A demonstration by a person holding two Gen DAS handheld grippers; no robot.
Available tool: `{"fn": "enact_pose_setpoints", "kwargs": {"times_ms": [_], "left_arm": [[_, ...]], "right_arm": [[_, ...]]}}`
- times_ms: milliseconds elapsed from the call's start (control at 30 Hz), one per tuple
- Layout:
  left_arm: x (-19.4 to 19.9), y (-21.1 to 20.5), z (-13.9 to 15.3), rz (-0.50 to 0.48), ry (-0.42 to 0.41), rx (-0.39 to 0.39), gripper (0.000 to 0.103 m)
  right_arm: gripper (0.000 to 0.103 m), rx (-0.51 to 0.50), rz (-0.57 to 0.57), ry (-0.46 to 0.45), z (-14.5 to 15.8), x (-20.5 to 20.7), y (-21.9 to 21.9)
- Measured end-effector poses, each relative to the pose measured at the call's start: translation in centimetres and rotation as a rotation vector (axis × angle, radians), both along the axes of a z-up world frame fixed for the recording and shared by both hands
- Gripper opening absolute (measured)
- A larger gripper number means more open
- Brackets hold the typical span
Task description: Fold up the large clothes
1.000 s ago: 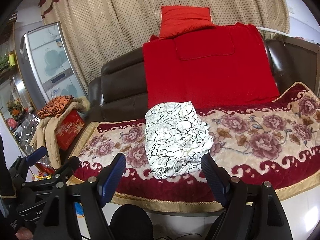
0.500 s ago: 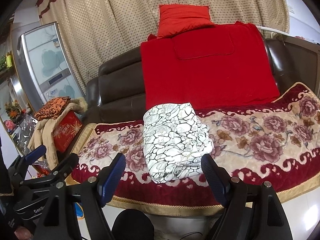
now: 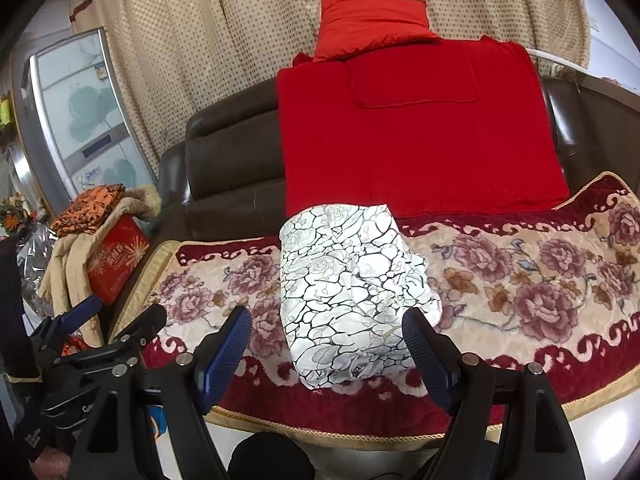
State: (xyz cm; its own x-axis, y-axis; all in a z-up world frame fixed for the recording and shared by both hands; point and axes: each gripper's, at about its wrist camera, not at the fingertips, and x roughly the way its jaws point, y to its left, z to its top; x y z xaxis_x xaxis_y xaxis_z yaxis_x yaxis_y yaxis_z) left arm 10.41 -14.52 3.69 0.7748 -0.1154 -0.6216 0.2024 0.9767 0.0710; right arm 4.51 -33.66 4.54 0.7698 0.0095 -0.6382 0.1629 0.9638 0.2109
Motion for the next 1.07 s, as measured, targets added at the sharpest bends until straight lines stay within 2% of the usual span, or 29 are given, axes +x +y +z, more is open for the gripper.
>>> {"fn": "enact_pose_setpoints", "kwargs": {"times_ms": [333,767,1067], "left_arm": [[3.6,1.5,-2.6,0.013,0.044,0.002,0.103],[5.9,3.6,-4.9,0.033,0.085,-0.010,0.103],[8.4,2.6,-6.4,0.012,0.081,-0.013,0.103]], "right_arm": [[0.081,-0.017,-0.010,0.036,-1.9,4.3,1.0],[0.081,-0.016,0.006,0.125,-6.0,8.3,2.8],[0.081,-0.017,0.026,0.147,-7.7,10.4,2.3]]}}
